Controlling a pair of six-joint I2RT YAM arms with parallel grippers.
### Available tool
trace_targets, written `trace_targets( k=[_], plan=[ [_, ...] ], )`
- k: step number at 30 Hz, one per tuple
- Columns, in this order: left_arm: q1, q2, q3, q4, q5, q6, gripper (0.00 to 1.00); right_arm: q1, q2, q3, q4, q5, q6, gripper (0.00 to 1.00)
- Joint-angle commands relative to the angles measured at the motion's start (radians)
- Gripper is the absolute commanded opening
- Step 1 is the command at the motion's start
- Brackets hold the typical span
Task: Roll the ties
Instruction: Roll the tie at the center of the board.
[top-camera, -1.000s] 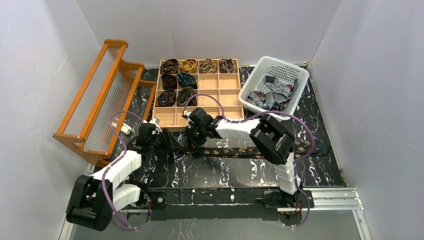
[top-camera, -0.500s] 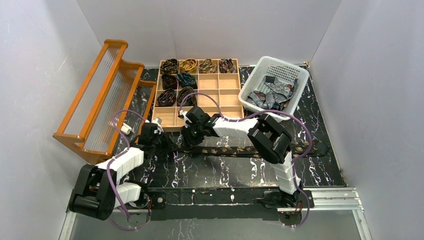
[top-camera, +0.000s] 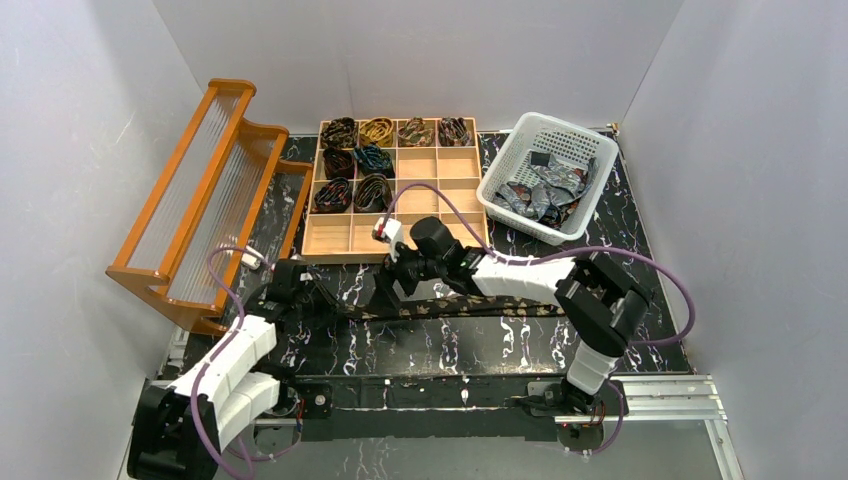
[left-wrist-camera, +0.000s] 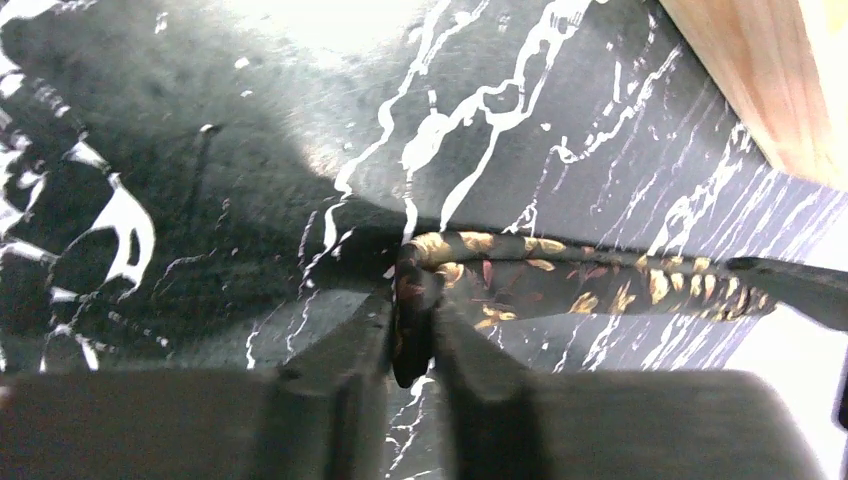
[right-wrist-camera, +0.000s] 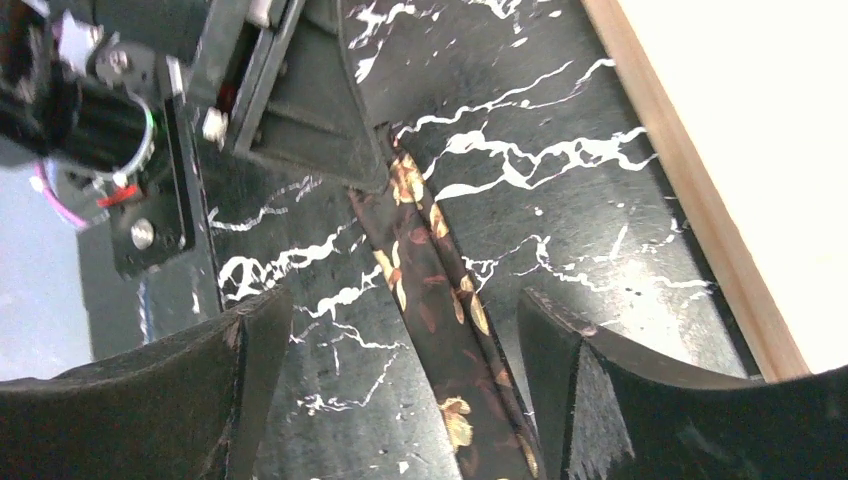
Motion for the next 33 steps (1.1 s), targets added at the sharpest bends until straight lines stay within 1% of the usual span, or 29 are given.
trace_targets(
  k=[1, 4, 5, 7, 9, 11, 14, 17, 22, 24, 27, 30, 33],
  plan=[
    [-0.001, -0.022, 0.007, -0.141, -0.088, -0.056, 0.36, 0.000, 0.057, -0.021, 0.189, -0.109, -0.149, 0.91],
    [-0.001, 0.013, 0.060, -0.180, -0.177, -0.007, 0.66, 0.003, 0.128, 0.065, 0.113, -0.108, -0.185, 0.89],
    [-0.001, 0.025, 0.075, -0.187, -0.189, 0.010, 0.73, 0.014, 0.138, 0.072, 0.116, -0.109, -0.203, 0.89],
    [0.000, 0.048, 0.105, -0.199, -0.243, 0.030, 0.83, 0.033, 0.144, 0.046, 0.190, -0.111, -0.258, 0.92],
    [0.002, 0.059, 0.128, -0.202, -0.254, 0.041, 0.89, 0.047, 0.151, 0.013, 0.276, -0.122, -0.312, 0.93],
    [0.002, 0.066, 0.139, -0.204, -0.258, 0.046, 0.90, 0.050, 0.176, 0.022, 0.297, -0.134, -0.333, 0.94],
    [0.001, 0.071, 0.143, -0.202, -0.257, 0.051, 0.91, 0.056, 0.234, 0.076, 0.253, -0.186, -0.388, 0.94],
    [0.001, 0.068, 0.143, -0.211, -0.255, 0.052, 0.91, 0.063, 0.273, 0.101, 0.245, -0.233, -0.422, 0.92],
    [0.001, 0.055, 0.147, -0.221, -0.247, 0.067, 0.91, 0.071, 0.311, 0.090, 0.248, -0.195, -0.478, 0.92],
    [0.002, 0.053, 0.146, -0.220, -0.241, 0.071, 0.91, 0.069, 0.319, 0.086, 0.232, -0.180, -0.514, 0.89],
    [0.001, 0.052, 0.132, -0.193, -0.224, 0.073, 0.91, 0.063, 0.334, 0.092, 0.180, -0.170, -0.547, 0.79],
    [0.001, 0.045, 0.114, -0.160, -0.204, 0.076, 0.91, 0.044, 0.343, 0.077, 0.156, -0.185, -0.549, 0.62],
    [0.001, 0.030, 0.092, -0.131, -0.204, 0.075, 0.91, 0.042, 0.344, 0.061, 0.112, -0.206, -0.580, 0.48]
  ],
)
